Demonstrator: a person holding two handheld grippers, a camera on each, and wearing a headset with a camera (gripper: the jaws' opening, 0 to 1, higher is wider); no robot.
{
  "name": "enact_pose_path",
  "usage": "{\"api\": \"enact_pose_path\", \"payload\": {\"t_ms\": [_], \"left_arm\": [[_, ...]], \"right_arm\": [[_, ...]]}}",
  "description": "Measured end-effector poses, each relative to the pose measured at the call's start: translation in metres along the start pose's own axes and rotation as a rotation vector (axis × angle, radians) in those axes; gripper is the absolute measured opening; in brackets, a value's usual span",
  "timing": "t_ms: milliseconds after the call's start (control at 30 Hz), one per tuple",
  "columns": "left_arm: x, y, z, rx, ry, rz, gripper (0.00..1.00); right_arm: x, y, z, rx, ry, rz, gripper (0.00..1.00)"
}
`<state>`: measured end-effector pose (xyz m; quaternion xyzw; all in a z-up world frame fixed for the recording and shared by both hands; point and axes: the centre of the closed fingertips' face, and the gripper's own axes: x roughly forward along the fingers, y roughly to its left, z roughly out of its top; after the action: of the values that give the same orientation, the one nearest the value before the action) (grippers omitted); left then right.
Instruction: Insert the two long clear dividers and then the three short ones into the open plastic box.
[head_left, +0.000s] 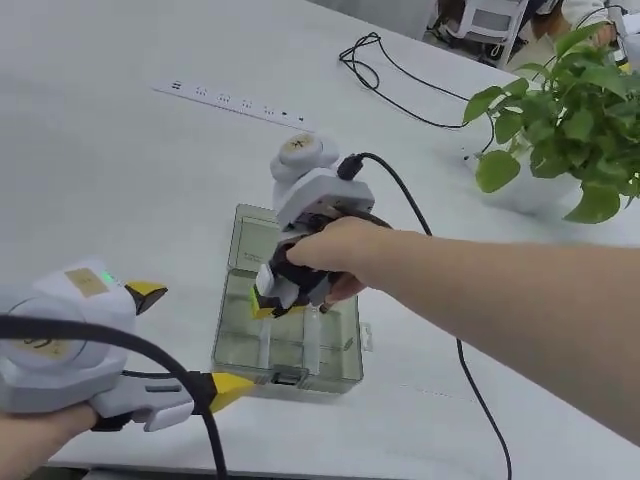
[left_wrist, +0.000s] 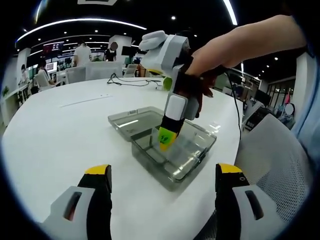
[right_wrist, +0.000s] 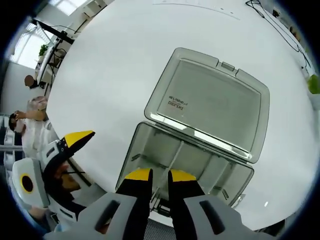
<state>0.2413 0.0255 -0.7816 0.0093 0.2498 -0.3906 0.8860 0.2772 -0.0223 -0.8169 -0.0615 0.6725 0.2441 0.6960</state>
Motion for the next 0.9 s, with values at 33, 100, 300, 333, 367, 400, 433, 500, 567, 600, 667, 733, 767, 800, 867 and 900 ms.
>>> {"api": "enact_pose_path", "payload": {"t_ms": [33, 100, 300, 333, 367, 400, 433, 500, 567, 600, 667, 733, 767, 800, 867, 900], "left_arm": [[0.0, 0.0, 0.0, 0.0, 0.001, -0.001, 0.87], [0.0, -0.001, 0.001, 0.002, 0.0, -0.003, 0.87], [0.0, -0.002, 0.001, 0.008, 0.007, -0.007, 0.87], [0.0, -0.002, 0.001, 0.01, 0.007, -0.006, 0.87], [0.0, -0.002, 0.001, 0.011, 0.01, -0.006, 0.87], [0.0, -0.002, 0.001, 0.012, 0.01, -0.006, 0.87], [0.0, -0.002, 0.002, 0.013, 0.009, -0.006, 0.87], [-0.001, -0.002, 0.002, 0.011, 0.011, -0.005, 0.87], [-0.001, -0.003, 0.003, 0.012, 0.013, -0.004, 0.87], [-0.001, -0.003, 0.003, 0.012, 0.014, -0.005, 0.87], [-0.001, -0.004, 0.003, 0.016, 0.016, -0.005, 0.87], [-0.001, -0.005, 0.004, 0.019, 0.017, -0.005, 0.87], [-0.001, -0.005, 0.004, 0.019, 0.018, -0.006, 0.87], [-0.001, -0.006, 0.004, 0.02, 0.018, -0.006, 0.87], [-0.001, -0.006, 0.005, 0.023, 0.019, -0.005, 0.87], [-0.001, -0.007, 0.005, 0.024, 0.02, -0.006, 0.87]], "right_arm": [[0.0, 0.0, -0.001, -0.004, -0.002, 0.0, 0.15], [0.0, 0.0, -0.001, -0.001, -0.009, 0.005, 0.21], [-0.002, 0.004, 0.004, 0.004, -0.061, 0.046, 0.33], [-0.003, 0.005, 0.004, 0.004, -0.066, 0.054, 0.35], [-0.004, 0.005, 0.004, 0.003, -0.073, 0.058, 0.36], [-0.004, 0.005, 0.006, 0.001, -0.09, 0.065, 0.39], [-0.004, 0.005, 0.006, 0.002, -0.089, 0.066, 0.42], [-0.004, 0.006, 0.006, 0.001, -0.098, 0.08, 0.45], [-0.005, 0.008, 0.008, 0.002, -0.12, 0.09, 0.51], [-0.005, 0.008, 0.008, 0.001, -0.13, 0.092, 0.55], [-0.004, 0.009, 0.008, 0.002, -0.134, 0.1, 0.63], [-0.004, 0.011, 0.008, -0.005, -0.144, 0.109, 0.67], [-0.005, 0.011, 0.01, -0.011, -0.16, 0.111, 0.7], [-0.005, 0.011, 0.01, -0.011, -0.164, 0.108, 0.72], [-0.006, 0.013, 0.012, -0.015, -0.181, 0.12, 0.77], [-0.007, 0.015, 0.014, -0.017, -0.193, 0.13, 0.78]]}}
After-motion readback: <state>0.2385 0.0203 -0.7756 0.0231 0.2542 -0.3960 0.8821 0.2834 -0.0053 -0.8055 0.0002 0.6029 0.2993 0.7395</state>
